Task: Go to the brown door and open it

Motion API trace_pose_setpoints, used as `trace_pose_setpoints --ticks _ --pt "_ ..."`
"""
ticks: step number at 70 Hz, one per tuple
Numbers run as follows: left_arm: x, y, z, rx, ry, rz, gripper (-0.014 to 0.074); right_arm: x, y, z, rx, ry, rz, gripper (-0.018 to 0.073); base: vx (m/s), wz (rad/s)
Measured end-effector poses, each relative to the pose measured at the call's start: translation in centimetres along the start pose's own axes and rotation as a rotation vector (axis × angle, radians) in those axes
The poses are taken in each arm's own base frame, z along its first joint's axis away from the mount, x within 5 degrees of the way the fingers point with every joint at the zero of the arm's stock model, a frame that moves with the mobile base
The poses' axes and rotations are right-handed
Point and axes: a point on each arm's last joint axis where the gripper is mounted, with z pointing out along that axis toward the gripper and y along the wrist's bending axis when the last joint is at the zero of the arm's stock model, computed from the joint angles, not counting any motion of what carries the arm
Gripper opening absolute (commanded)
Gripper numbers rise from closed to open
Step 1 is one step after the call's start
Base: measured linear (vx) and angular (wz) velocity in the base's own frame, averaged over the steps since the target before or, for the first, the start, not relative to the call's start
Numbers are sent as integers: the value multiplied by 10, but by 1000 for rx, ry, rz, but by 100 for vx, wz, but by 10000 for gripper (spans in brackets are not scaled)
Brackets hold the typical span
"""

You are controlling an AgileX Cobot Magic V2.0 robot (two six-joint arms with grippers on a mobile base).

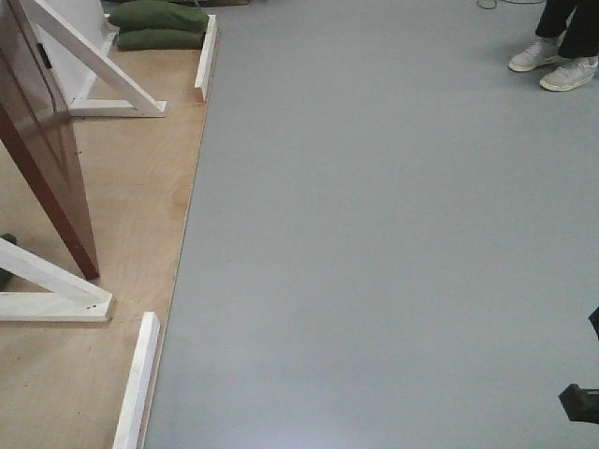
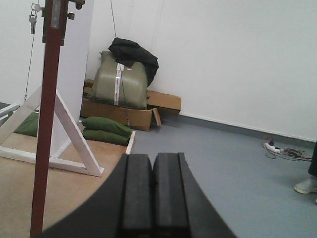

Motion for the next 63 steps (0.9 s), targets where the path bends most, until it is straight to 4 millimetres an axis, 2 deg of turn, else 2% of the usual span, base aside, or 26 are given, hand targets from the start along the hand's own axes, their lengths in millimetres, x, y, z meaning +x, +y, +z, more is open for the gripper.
trace_pose_setpoints --ticks 63 --pt "0 0 0 0 0 0 17 0 0 0 0 0 0 0 41 9"
